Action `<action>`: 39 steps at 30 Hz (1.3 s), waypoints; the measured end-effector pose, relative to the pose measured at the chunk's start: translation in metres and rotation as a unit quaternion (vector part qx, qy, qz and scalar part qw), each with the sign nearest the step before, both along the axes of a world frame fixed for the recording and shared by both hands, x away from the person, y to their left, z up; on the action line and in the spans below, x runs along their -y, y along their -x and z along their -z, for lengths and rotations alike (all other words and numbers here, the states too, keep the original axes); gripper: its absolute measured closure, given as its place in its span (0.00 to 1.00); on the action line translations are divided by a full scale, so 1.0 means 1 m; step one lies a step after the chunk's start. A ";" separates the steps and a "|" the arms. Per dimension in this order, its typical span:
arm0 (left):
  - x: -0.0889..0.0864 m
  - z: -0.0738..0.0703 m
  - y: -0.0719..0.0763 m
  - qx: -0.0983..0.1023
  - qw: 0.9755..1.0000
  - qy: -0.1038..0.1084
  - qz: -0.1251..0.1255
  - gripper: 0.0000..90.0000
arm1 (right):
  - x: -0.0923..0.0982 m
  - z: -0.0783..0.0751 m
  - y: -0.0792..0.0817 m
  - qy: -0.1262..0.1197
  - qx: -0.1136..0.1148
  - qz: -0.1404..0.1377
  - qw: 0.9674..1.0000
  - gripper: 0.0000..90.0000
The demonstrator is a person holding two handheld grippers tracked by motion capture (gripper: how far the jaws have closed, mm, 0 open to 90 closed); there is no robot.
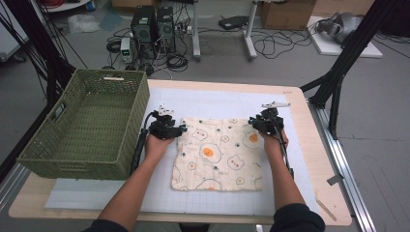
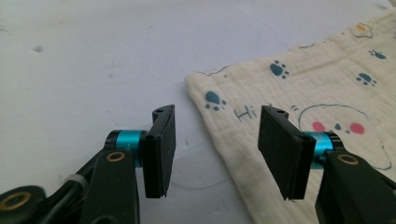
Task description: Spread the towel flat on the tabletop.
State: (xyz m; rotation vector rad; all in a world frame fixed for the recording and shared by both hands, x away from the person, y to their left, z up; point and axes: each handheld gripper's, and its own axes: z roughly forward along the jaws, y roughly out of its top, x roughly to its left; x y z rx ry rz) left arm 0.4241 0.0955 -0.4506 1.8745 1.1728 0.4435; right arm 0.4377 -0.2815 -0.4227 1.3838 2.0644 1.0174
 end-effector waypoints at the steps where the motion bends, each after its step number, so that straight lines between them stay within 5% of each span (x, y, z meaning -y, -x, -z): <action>1: 0.003 0.001 -0.001 -0.005 1.000 -0.012 0.003 0.52 | 0.001 -0.002 0.002 -0.003 0.002 -0.005 1.000 0.65; 7: 0.012 0.000 -0.005 0.010 0.998 -0.056 -0.001 0.69 | 0.010 0.000 0.020 0.004 -0.002 -0.010 1.000 0.61; 10: 0.012 0.000 -0.005 0.018 0.998 -0.068 0.006 0.96 | 0.015 0.005 0.027 -0.001 -0.010 -0.014 1.000 0.61; 14: 0.007 -0.002 -0.011 0.022 0.995 -0.090 -0.022 0.98 | 0.014 0.009 0.031 -0.004 -0.029 -0.027 0.999 0.61; 16: -0.002 -0.001 -0.015 0.014 0.997 -0.067 -0.043 0.98 | 0.009 0.006 0.033 -0.004 -0.027 -0.035 0.999 0.61; 19: -0.012 -0.001 -0.016 0.010 0.997 -0.058 -0.042 0.96 | 0.001 0.003 0.037 -0.003 -0.025 -0.057 0.998 0.61; 23: -0.018 -0.003 -0.016 -0.016 0.998 -0.017 -0.058 0.59 | -0.012 0.003 0.045 0.021 -0.040 -0.086 0.995 0.60; 24: -0.018 -0.004 -0.012 -0.028 0.999 -0.009 -0.041 0.55 | -0.014 0.003 0.047 0.026 -0.040 -0.087 0.995 0.62; 26: -0.017 -0.004 -0.005 -0.016 0.999 -0.011 -0.034 0.55 | -0.013 0.005 0.051 0.023 -0.030 -0.087 0.995 0.67; 31: -0.019 0.000 0.002 -0.017 1.000 -0.010 -0.024 0.54 | -0.008 0.020 0.052 0.018 -0.053 -0.068 0.996 0.69; 33: -0.019 0.000 0.004 -0.017 1.000 -0.004 -0.023 0.54 | -0.008 0.020 0.052 0.018 -0.048 -0.067 0.996 0.78; 35: -0.015 0.000 0.007 -0.004 0.999 -0.034 -0.013 0.63 | -0.008 0.020 0.050 0.010 -0.050 -0.073 0.996 0.93; 37: -0.014 0.000 0.007 0.000 0.999 -0.037 0.002 0.96 | -0.009 0.021 0.048 0.009 -0.044 -0.073 0.996 0.96; 39: -0.013 -0.001 0.006 0.007 0.999 -0.046 -0.003 0.97 | -0.010 0.022 0.047 0.007 -0.042 -0.070 0.997 0.97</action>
